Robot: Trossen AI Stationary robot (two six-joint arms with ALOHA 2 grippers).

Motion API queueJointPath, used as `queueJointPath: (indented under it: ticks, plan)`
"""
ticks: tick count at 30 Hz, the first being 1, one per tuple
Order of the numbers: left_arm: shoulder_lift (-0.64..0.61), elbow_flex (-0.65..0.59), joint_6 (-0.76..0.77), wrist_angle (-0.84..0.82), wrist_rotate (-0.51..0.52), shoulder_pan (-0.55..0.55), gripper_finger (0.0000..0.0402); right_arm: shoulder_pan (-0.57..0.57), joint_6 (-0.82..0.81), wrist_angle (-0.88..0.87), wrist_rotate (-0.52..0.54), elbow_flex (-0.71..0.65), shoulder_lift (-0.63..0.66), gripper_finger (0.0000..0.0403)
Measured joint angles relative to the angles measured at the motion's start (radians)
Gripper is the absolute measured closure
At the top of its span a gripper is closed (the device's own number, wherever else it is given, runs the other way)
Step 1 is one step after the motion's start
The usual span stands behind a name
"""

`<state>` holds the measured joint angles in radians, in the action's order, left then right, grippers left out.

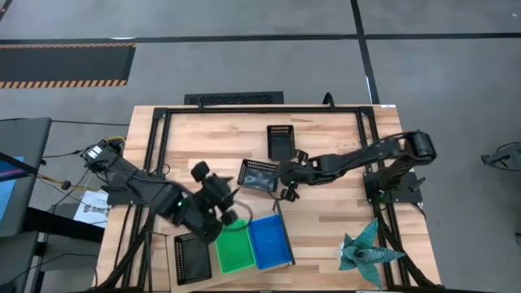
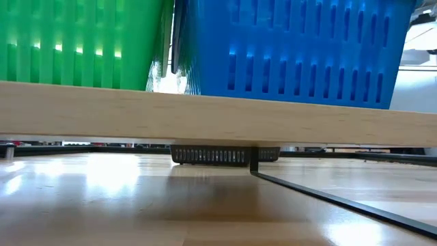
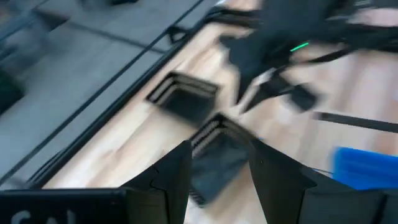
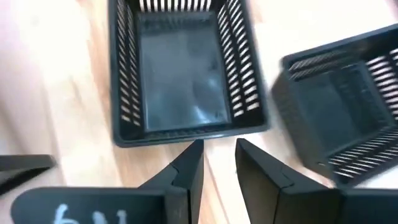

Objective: Stack baskets on shelf by color
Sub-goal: Stack the bottom black basket on top of the black basket

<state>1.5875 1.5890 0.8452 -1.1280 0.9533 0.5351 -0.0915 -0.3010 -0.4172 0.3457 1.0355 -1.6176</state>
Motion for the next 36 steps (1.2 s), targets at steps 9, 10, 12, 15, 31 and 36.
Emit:
queueJointPath:
  ticks: [9,10,12,15,31,36]
  plan:
    - [0.002,-0.181,-0.146,-0.030,-0.195,-0.251,0.0253,-0.124,-0.051,-0.120,0.001,0.000,0.166,0.0285]
    - [-0.001,-0.198,-0.147,-0.021,-0.217,-0.282,0.0253,-0.141,-0.068,-0.131,0.002,0.000,0.176,0.0285]
    - [-0.004,-0.238,-0.144,0.030,-0.252,-0.341,0.0253,-0.175,-0.096,-0.163,0.003,0.000,0.191,0.0285]
    - [-0.002,-0.291,-0.070,0.129,-0.257,-0.417,0.0253,-0.223,-0.116,-0.180,0.005,-0.001,0.191,0.0285]
    - [-0.002,-0.515,-0.143,0.605,-0.496,-0.593,0.0253,-0.356,-0.185,-0.232,0.105,-0.001,0.170,0.0285]
    - [0.005,-0.515,-0.221,0.586,-0.510,-0.605,0.0253,-0.361,-0.222,-0.238,0.106,-0.001,0.170,0.0285]
